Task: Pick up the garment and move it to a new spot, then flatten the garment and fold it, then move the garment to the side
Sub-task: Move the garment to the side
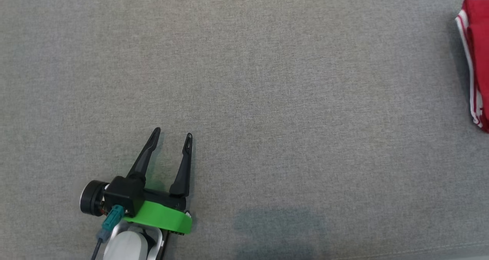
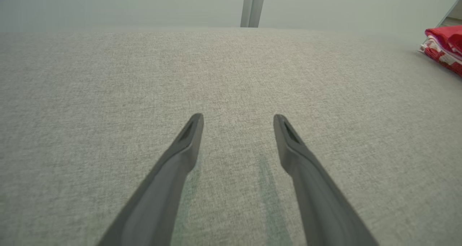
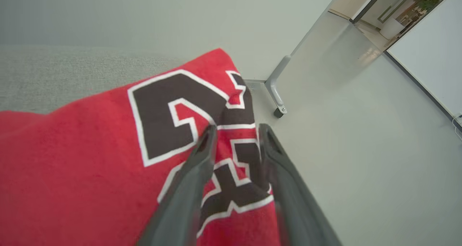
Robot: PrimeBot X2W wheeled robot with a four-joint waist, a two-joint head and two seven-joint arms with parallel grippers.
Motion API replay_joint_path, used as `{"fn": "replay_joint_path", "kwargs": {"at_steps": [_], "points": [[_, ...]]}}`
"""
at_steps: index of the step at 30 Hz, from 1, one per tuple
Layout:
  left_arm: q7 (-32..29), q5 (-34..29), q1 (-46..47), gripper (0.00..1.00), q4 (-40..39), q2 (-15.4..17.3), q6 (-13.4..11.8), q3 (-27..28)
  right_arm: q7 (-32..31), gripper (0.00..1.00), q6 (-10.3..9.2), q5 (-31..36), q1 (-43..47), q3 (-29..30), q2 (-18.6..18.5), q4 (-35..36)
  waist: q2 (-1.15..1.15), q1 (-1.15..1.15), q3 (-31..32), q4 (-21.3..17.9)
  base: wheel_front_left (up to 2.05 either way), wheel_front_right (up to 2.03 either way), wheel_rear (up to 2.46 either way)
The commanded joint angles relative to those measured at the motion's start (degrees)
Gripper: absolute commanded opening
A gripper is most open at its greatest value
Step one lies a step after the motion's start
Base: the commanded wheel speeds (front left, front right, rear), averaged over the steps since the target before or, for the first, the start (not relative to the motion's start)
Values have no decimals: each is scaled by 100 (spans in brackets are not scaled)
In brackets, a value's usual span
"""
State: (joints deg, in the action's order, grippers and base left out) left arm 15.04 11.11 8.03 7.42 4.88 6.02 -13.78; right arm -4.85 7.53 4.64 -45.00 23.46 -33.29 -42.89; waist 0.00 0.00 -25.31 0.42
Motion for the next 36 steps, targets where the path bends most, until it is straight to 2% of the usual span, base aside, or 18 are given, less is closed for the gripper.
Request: {"fn": "replay_joint_path", "kwargs": {"at_steps": [1, 11, 15, 20, 30, 36], "points": [[15, -17, 97, 100, -5, 51, -32, 1, 182, 100, -9, 134, -94, 88, 38, 29, 0, 0, -99, 91, 0, 0, 0], [15, 15, 135, 100, 22, 107, -83, 14, 795, 100, -9, 408, -275, 317, 415, -432, 0, 0, 2, -33, 0, 0, 0], [15, 57, 151, 100, 22, 125, -106, 63, 1141, 100, -9, 296, -420, 38, 604, -457, 0, 0, 201, -113, 0, 0, 0], [15, 263, 161, 100, -56, 100, -186, 310, 1545, 100, -9, -38, -458, -459, 1083, -330, 0, 0, 616, -228, 0, 0, 0], [16, 532, -83, 100, -75, -2, -551, 805, 1944, 100, -9, -774, 395, -1645, 2129, 444, 0, 0, 1512, -251, 0, 0, 0], [16, 664, -363, 100, -3, -64, -641, 898, 1996, 100, -9, -941, 1310, -1901, 2738, 1264, 0, 0, 1948, -233, 0, 0, 0]]}}
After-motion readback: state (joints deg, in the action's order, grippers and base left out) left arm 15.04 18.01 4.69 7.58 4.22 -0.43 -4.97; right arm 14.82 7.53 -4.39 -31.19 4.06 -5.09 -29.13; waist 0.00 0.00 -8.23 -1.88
